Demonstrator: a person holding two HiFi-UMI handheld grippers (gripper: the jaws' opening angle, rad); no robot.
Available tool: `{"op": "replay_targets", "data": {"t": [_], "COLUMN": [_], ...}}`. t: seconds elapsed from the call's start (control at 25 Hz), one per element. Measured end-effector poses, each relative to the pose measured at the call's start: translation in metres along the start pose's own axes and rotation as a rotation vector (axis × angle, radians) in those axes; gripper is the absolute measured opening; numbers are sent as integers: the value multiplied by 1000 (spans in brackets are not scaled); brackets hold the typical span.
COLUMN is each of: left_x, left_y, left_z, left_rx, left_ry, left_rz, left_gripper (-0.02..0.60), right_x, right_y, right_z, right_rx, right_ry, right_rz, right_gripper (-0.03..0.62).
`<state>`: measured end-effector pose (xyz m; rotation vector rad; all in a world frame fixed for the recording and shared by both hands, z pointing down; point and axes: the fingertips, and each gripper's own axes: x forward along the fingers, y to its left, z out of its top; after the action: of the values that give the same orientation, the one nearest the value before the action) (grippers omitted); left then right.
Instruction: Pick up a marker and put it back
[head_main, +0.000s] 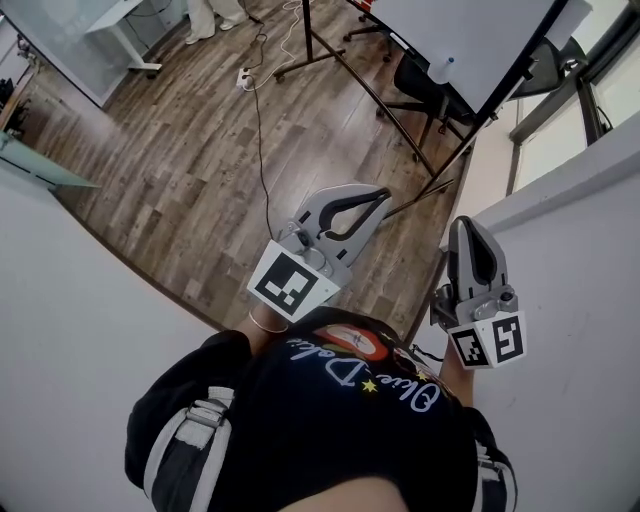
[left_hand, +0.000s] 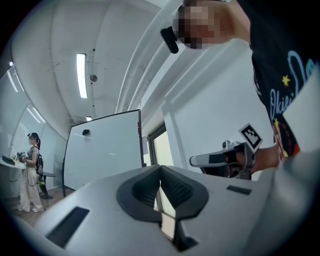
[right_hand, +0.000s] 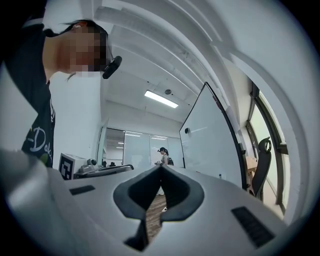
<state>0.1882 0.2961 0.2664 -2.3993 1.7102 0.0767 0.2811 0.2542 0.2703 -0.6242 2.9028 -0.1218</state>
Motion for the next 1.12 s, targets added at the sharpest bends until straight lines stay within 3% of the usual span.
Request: {"op": "replay_targets", "data": {"t": [0.76, 1.12], "left_x": [-25, -33], "left_y": [61, 75], "left_z": [-18, -32], "left_rx": [-36, -72], "left_ry": [13, 28], "left_rz": [-40, -20], "left_gripper": [4, 3], "right_x": [43, 44], "right_y": [16, 14], "right_z": [-17, -28], "right_rx": [-17, -29], "right_ry": [-2, 49], "right_rz": [-116, -156], "right_gripper": [0, 0]}}
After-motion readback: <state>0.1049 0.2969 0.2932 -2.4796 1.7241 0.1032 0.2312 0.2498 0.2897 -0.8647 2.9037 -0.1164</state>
